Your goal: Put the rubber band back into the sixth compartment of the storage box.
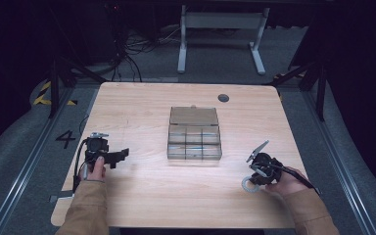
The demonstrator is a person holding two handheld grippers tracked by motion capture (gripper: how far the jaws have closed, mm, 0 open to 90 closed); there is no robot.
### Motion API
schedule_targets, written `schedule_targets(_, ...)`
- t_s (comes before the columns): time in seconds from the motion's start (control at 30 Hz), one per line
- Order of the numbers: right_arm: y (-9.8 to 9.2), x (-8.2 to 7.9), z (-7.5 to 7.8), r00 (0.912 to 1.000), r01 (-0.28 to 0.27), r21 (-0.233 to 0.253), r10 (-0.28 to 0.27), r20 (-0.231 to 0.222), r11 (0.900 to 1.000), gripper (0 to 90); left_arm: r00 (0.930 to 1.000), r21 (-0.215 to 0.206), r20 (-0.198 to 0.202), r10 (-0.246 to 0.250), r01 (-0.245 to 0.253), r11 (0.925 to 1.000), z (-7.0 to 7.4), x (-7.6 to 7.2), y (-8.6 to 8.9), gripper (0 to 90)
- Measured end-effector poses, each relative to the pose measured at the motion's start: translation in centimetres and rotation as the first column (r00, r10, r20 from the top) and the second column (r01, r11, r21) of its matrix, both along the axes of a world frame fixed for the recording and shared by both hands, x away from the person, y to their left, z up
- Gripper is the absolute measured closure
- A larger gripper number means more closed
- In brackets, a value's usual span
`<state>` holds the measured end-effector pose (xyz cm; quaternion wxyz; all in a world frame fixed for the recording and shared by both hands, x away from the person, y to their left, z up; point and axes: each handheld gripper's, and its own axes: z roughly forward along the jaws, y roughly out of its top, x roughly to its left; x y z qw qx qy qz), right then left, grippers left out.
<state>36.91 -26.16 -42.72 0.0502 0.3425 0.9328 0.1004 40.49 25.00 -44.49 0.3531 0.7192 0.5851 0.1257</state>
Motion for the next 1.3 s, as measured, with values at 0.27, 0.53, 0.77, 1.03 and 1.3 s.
schedule_targets(0.27,0.0,0.0,0.0,0.9999,-0.008,-0.002,0.008,0.007,1.0,81.7,1.0,0.001,0.0,0.0,0.0,1.0,0.0,0.0,0.0,15.9)
schedule_targets(0.53,-0.2,-0.1,1.1,0.9992,-0.005,0.047,0.003,0.04,0.999,82.1,1.0,0.002,-0.002,-0.001,0.001,1.0,0.0,0.0,0.0,15.9)
schedule_targets(0.77,-0.6,-0.2,2.2,0.9969,0.008,0.103,-0.016,0.078,0.995,82.0,1.0,0.003,-0.003,0.0,0.0,1.0,0.0,0.0,0.1,15.9)
schedule_targets(1.03,-1.0,-0.4,3.6,0.9888,0.03,0.189,-0.057,0.138,0.982,82.0,1.0,0.003,-0.004,-0.002,0.002,1.0,0.0,0.0,0.0,15.9)
schedule_targets(1.3,-1.3,-0.2,4.6,0.9806,0.05,0.261,-0.097,0.171,0.964,82.0,1.0,0.004,-0.003,0.0,0.0,1.0,0.0,0.0,0.1,15.9)
